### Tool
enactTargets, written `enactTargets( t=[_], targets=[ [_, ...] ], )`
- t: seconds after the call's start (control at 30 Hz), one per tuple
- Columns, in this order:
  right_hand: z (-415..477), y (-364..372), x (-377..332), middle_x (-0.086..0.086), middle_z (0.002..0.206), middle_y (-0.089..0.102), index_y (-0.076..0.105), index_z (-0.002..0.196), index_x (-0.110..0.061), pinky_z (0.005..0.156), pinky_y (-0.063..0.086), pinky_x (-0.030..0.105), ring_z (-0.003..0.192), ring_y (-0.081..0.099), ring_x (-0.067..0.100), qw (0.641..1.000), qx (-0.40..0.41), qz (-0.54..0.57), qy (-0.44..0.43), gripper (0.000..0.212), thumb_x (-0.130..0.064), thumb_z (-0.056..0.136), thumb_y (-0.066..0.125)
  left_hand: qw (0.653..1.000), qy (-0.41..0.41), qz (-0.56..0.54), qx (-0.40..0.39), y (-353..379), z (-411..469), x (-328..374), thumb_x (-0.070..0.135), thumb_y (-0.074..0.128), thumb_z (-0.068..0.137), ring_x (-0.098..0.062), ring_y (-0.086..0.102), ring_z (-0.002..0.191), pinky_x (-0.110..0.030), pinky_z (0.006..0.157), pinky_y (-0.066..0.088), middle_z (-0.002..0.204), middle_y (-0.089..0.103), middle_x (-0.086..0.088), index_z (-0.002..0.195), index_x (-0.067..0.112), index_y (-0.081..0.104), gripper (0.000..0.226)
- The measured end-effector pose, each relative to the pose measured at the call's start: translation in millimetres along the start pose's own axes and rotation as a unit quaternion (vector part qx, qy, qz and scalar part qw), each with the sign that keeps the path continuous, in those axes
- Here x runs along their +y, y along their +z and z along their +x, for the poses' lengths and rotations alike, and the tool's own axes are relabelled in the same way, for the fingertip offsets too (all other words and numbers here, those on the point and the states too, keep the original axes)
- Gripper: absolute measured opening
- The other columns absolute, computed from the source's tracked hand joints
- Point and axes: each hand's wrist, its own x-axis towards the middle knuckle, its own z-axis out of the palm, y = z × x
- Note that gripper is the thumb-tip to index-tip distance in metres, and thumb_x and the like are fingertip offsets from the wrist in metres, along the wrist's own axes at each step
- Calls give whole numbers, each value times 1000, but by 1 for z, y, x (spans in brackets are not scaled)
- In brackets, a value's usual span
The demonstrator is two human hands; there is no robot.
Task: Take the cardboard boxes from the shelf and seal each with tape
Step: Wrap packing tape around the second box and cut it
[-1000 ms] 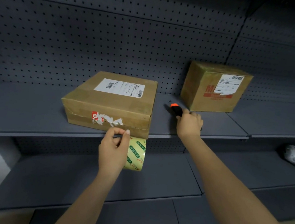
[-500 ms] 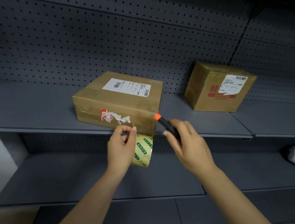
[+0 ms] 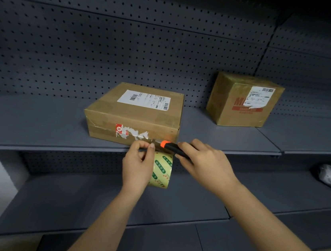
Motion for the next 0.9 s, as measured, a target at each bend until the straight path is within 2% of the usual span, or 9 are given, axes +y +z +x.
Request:
enactTargets(
  t=[0.07, 0.13, 0.23, 0.37, 0.47, 0.53, 0.63, 0.7, 0.9],
  targets=[
    [2, -2, -3, 2, 73, 55, 63, 96, -17, 39, 24, 23, 53, 56, 24, 1000, 3, -12, 8, 28, -39, 93, 46, 1000, 3, 2, 5, 0, 0, 0, 33, 56, 98, -17, 53, 54, -23, 48, 38, 67, 68, -11, 83, 23, 54, 18],
    [3, -2, -5, 3, 71, 55, 62, 92, -16, 40, 23, 23, 51, 55, 25, 1000, 5, -24, 17, 19, -35, 90, 60, 1000, 7, 5, 8, 0, 0, 0, 31, 56, 98, -16, 54, 55, -21, 48, 39, 66, 68, -9, 82, 23, 54, 18],
    [-1, -1, -4, 3, 69, 53, 60, 90, -15, 38, 25, 23, 49, 54, 26, 999, 8, -19, 26, 18, -32, 87, 69, 1000, 14, 13, 7, 1, 0, 1, 31, 56, 98, -13, 55, 54, -27, 53, 42, 65, 67, -2, 83, 22, 55, 18],
    [-11, -2, 3, 2, 69, 52, 60, 90, -16, 37, 26, 24, 49, 53, 25, 999, 12, -25, 27, 19, -35, 93, 56, 1000, 11, 18, 5, 2, -1, 2, 30, 56, 98, -2, 47, 46, -16, 47, 37, 62, 63, 3, 83, 21, 56, 17],
    [-21, -7, 12, 1, 69, 52, 61, 90, -17, 38, 25, 24, 50, 54, 24, 998, 5, -37, 45, 32, -40, 94, 40, 1000, 5, 14, 2, 4, 0, 5, 30, 57, 98, -5, 47, 48, -14, 46, 36, 66, 64, -2, 83, 20, 56, 18],
    [-28, -9, 17, 1, 70, 53, 63, 91, -17, 39, 26, 24, 52, 55, 24, 997, 0, -48, 55, 31, -40, 94, 42, 1000, 3, 13, 3, 6, 0, 5, 30, 57, 98, -7, 47, 50, -15, 46, 36, 68, 65, -3, 84, 19, 57, 18],
    [-36, -10, 28, 3, 69, 54, 64, 91, -15, 38, 25, 23, 51, 55, 25, 995, -2, -66, 71, 18, -33, 89, 64, 1000, 5, 9, 7, 8, -3, 6, 29, 56, 98, -4, 43, 46, -14, 45, 35, 63, 61, 1, 84, 18, 56, 18],
    [-42, -11, 37, 3, 69, 54, 64, 91, -14, 37, 27, 23, 51, 54, 26, 994, -8, -65, 92, 18, -30, 86, 72, 1000, 6, 10, 11, 9, -5, 7, 28, 55, 99, -7, 45, 49, -13, 45, 35, 63, 59, 2, 85, 16, 56, 18],
    [-40, -9, 44, 3, 82, 52, 53, 102, -16, 45, 36, 30, 64, 52, 26, 981, -5, 0, 195, 21, -36, 95, 51, 1000, -3, 2, 18, 13, -5, 5, 32, 55, 98, -4, 45, 47, -15, 47, 37, 62, 58, 4, 88, 16, 58, 19]
  ],
)
